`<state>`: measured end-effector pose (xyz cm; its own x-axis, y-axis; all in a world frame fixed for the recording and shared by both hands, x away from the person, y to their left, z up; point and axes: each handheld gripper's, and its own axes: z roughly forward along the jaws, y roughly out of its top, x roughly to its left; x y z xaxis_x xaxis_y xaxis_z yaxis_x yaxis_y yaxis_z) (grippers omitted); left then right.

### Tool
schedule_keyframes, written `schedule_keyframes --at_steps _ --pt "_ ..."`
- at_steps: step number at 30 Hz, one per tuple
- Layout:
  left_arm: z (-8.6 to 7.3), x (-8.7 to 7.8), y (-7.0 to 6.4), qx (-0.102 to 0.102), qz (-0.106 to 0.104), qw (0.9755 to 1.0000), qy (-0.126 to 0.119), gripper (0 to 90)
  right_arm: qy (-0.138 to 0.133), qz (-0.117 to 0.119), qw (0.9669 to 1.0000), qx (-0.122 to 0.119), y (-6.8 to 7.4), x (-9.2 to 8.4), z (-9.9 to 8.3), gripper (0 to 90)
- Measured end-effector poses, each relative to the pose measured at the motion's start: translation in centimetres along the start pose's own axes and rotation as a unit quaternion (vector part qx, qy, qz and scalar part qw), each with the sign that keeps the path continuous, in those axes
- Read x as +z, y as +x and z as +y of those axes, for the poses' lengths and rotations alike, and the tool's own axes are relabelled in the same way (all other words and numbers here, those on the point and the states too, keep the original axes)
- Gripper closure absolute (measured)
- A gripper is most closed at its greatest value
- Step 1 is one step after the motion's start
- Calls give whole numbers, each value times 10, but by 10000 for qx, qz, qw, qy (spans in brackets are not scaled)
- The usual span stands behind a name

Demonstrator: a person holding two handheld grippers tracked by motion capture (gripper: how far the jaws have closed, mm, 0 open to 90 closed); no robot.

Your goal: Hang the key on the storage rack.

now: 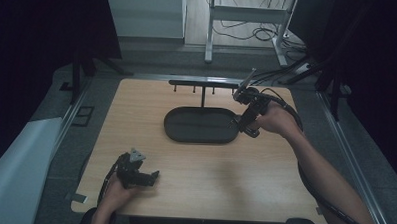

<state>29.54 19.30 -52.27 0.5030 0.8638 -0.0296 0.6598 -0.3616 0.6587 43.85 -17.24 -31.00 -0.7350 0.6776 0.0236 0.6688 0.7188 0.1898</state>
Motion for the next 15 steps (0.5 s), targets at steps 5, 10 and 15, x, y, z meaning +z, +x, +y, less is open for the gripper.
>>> schedule_keyframes --at_steps 5,10,15 --pt "0 0 0 23 -7 10000 14 0 -28 -38 10000 67 -6 -7 8 485" --pt "0 0 0 24 -4 10000 11 0 -51 -81 9998 144 -11 -13 16 485" --pt "0 0 0 11 3 10000 0 0 -94 -127 9996 220 -16 -18 23 485"
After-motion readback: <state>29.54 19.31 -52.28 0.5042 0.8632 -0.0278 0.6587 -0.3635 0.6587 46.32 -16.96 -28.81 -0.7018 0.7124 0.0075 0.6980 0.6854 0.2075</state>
